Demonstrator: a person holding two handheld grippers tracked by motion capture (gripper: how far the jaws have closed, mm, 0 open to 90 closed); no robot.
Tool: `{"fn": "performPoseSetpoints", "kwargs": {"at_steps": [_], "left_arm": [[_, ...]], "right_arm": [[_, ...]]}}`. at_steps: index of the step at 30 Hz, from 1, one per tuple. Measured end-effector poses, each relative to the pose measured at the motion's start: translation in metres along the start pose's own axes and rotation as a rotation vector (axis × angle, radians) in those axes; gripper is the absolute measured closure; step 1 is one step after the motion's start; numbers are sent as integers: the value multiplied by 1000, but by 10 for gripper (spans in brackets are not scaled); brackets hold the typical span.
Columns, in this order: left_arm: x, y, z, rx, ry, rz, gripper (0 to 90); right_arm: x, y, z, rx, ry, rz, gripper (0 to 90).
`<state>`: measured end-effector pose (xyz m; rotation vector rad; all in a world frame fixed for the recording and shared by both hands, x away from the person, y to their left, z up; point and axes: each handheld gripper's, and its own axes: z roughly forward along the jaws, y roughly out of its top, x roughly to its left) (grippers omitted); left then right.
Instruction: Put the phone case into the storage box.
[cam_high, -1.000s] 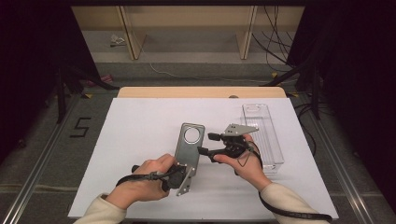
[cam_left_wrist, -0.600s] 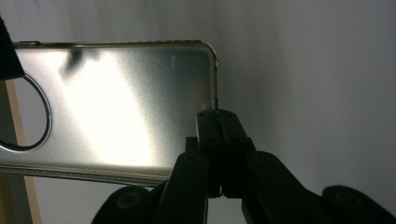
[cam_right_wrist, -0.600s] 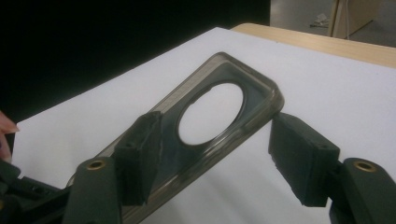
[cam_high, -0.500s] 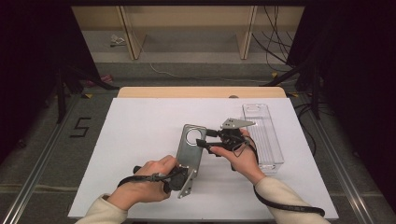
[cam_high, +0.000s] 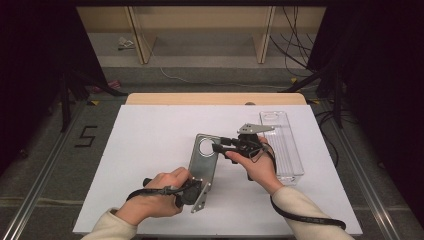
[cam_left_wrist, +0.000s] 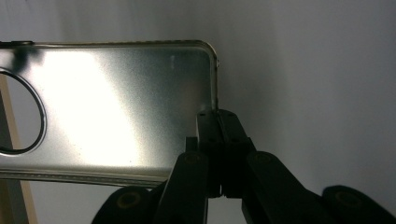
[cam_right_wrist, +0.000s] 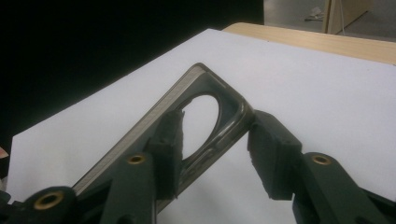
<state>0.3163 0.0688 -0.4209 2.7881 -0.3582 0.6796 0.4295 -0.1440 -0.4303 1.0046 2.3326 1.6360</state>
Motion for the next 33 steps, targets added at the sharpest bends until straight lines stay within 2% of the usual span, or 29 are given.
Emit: {"fn": "performPoseSetpoints", "kwargs": {"at_steps": [3, 5, 7, 9, 11, 19, 20, 26, 27, 31, 33], "left_arm": [[-1, 0, 1, -3, -4, -9, 888], [0, 0, 1, 1, -3, 4, 888], [-1, -1, 2, 1, -13, -12, 888], [0, -1, 3, 9, -8, 10, 888], [-1, -2, 4, 14, -19, -9, 888], [1, -4, 8, 20, -18, -4, 888], [0, -4, 9, 21, -23, -16, 888], [1, -5, 12, 29, -5, -10, 888], [0, -5, 13, 29, -11, -27, 887], [2, -5, 15, 36, 10, -20, 885], [1, -6, 17, 37, 13, -38, 884]], "right_arm": [[-1, 1, -1, -2, 1, 12, 602], [-1, 1, -1, -1, 1, 18, 613], [-1, 1, -1, 2, 2, 25, 623], [-1, 2, -2, 5, 3, 31, 632], [0, 3, -2, 4, 7, 31, 639], [4, 6, -5, -13, 24, 49, 689], [5, 7, -5, -17, 27, 53, 697], [11, 11, -8, -53, 50, 66, 742], [12, 12, -9, -59, 54, 67, 748], [18, 15, -11, -81, 68, 71, 774], [22, 17, -13, -88, 78, 73, 790]]}}
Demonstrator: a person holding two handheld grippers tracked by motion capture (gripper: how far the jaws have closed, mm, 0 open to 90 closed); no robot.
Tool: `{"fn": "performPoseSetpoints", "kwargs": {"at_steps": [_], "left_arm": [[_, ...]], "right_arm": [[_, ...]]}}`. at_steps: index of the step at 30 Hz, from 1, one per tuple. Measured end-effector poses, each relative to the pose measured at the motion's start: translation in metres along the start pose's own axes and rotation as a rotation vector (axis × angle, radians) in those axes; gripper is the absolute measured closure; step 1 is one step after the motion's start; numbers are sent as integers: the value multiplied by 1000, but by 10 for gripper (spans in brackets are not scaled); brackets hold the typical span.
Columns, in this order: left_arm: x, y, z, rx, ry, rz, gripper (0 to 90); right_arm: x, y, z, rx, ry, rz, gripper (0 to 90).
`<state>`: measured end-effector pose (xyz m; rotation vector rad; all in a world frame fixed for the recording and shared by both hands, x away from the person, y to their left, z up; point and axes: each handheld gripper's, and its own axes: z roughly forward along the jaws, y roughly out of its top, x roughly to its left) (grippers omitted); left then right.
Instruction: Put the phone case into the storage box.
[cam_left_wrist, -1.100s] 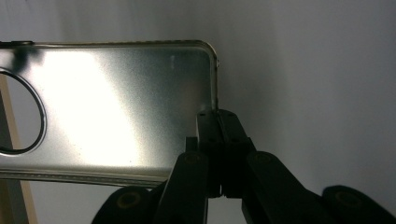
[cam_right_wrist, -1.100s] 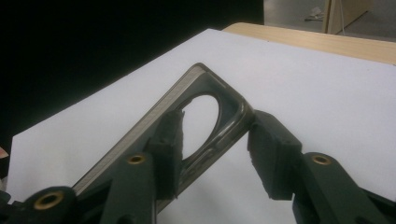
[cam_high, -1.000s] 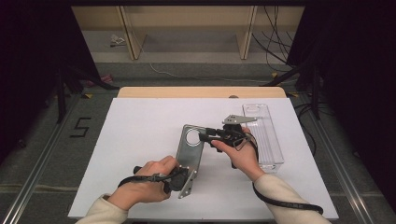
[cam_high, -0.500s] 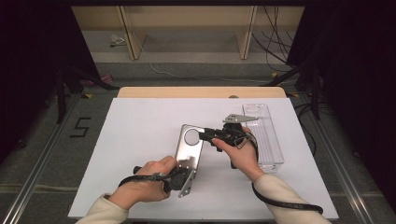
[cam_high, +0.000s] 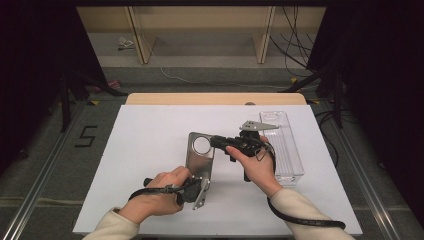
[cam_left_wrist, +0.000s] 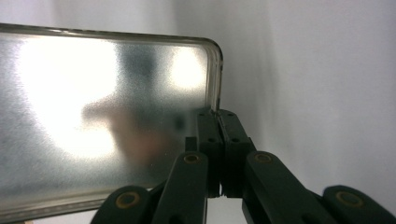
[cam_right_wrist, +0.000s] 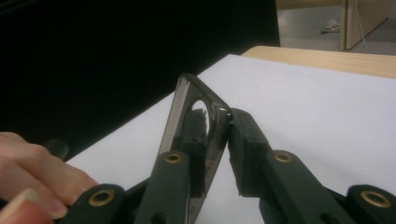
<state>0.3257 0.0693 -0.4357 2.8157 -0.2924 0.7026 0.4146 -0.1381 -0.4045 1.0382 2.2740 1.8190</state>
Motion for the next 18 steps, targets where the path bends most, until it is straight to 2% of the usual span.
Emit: {"fn": "performPoseSetpoints", "kwargs": {"at_steps": [6, 10, 12, 14, 18], "left_arm": [[5, -6, 0, 1, 38, -29, 874], [8, -9, -5, -50, 58, -61, 863], [11, -12, -9, -111, 60, -112, 838], [14, -19, -14, -194, 48, -190, 795], [21, -31, -23, -303, 41, -291, 709]], "right_arm": [[8, 4, -3, -20, -1, -20, 821], [9, 8, -7, -34, -8, -39, 823], [7, 10, -11, -45, -9, -37, 823], [5, 13, -14, -41, -32, -70, 824], [2, 12, -16, -37, -44, -81, 824]]}}
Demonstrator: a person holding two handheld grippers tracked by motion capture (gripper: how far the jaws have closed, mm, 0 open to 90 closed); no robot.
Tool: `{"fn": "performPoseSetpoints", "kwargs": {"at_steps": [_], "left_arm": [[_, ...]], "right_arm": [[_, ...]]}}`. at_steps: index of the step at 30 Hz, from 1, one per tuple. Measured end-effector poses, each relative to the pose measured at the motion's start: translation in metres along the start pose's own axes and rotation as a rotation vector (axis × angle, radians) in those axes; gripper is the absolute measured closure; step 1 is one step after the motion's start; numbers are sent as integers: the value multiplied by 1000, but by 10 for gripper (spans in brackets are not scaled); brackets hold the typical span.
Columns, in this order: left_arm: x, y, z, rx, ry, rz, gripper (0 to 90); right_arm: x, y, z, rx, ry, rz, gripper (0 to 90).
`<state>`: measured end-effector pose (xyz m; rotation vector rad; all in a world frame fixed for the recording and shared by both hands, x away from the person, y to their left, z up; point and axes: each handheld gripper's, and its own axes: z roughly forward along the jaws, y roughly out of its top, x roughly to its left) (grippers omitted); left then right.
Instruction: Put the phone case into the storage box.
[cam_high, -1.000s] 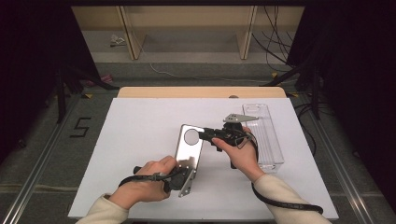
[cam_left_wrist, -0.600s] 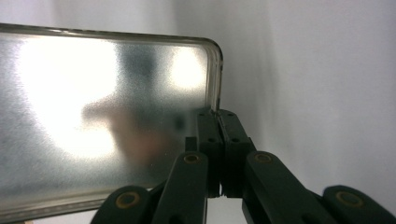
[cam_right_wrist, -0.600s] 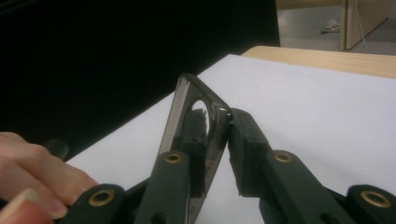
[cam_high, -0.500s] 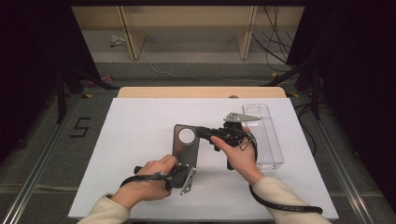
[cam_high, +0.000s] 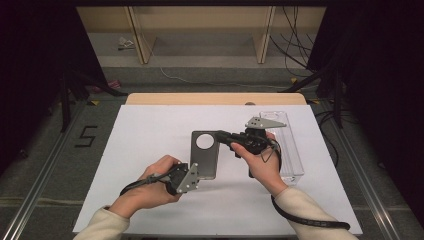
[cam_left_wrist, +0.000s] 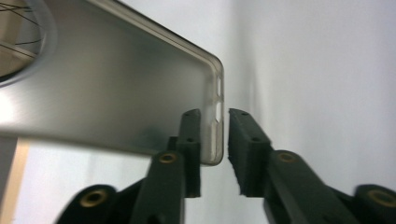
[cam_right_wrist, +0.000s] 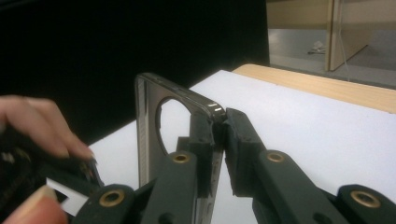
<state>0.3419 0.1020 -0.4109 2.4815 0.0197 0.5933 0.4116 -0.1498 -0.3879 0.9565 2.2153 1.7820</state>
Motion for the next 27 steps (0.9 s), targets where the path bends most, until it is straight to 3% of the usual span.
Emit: {"fn": "performPoseSetpoints", "kwargs": {"at_steps": [2, 4, 6, 12, 14, 18, 21, 27], "left_arm": [[3, -4, -4, -80, 5, -88, 679], [6, -8, -6, -122, 6, -140, 651], [8, -13, -7, -151, 0, -198, 613], [12, -26, -8, -224, -3, -318, 539], [13, -31, -8, -240, 21, -360, 468], [14, -41, -8, -277, 45, -503, 268], [12, -46, -9, -291, 52, -559, 155], [10, -56, -11, -310, 113, -630, 71]], "right_arm": [[-1, 0, -1, 5, -7, -12, 824], [-1, 1, -2, 3, -12, -27, 824], [-1, 3, -3, 7, -15, -45, 824], [-3, 6, -8, 0, -18, -101, 824], [-4, 7, -9, -1, -19, -116, 824], [-6, 10, -13, -11, -17, -130, 824], [-8, 11, -15, -19, -17, -136, 824], [-9, 14, -18, -30, -18, -145, 824]]}}
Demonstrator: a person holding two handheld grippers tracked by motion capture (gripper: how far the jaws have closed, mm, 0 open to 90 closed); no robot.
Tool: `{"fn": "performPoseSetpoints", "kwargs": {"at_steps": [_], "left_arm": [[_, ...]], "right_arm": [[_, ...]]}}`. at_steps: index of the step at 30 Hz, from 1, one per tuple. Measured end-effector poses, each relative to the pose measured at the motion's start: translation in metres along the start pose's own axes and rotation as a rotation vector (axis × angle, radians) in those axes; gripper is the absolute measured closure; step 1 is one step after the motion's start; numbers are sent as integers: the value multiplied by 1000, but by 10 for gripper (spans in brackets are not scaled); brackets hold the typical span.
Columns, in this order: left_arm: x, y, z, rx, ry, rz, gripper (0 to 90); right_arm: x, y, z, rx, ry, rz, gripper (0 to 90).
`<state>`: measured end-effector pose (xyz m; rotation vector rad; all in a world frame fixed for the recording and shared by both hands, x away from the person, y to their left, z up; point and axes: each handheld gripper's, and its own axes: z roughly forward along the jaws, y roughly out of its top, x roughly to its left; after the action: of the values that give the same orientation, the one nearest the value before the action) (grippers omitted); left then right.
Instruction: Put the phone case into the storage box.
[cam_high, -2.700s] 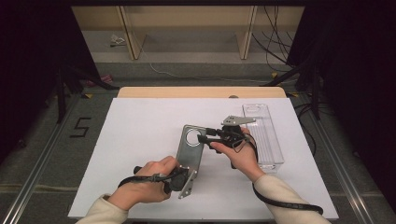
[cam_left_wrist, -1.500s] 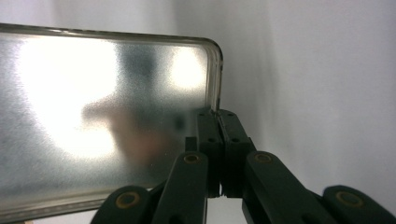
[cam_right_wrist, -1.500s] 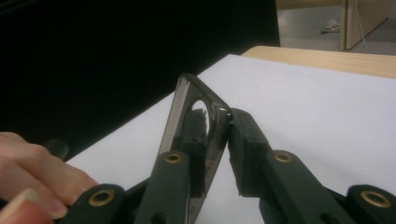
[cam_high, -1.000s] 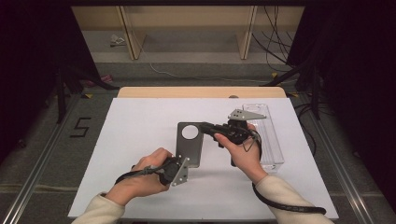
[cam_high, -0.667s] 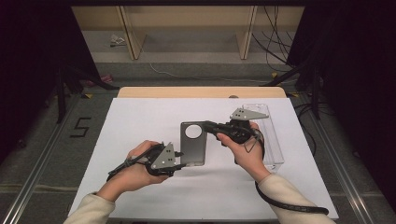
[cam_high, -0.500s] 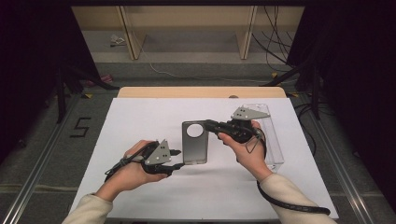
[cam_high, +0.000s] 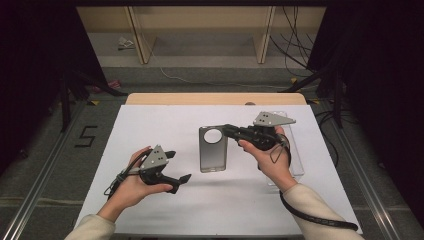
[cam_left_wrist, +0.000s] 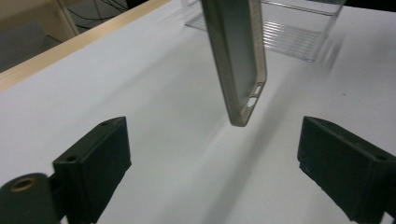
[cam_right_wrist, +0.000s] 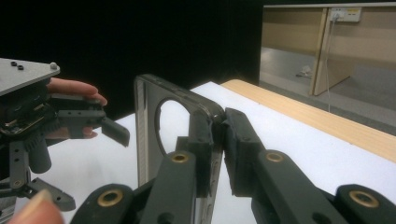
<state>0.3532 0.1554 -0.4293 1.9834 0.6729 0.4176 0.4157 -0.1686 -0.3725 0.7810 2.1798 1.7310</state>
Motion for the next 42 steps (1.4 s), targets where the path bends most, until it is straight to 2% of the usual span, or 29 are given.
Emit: {"fn": "performPoseSetpoints", "kwargs": {"at_steps": [4, 6, 11, 24, 42], "left_arm": [[2, -5, -5, -34, 53, -51, 36], [3, -8, -7, -41, 85, -61, 36], [6, -14, -13, -60, 116, -80, 38], [10, -16, -17, -83, 143, -79, 24], [14, -17, -19, -83, 160, -80, 21]], "right_arm": [[-1, 2, -2, -5, -2, -10, 824], [-1, 3, -3, -7, -7, -14, 824], [-3, 5, -6, -16, -13, -17, 824], [-8, 10, -13, -40, -27, -14, 824], [-13, 14, -19, -53, -38, -16, 824]]}}
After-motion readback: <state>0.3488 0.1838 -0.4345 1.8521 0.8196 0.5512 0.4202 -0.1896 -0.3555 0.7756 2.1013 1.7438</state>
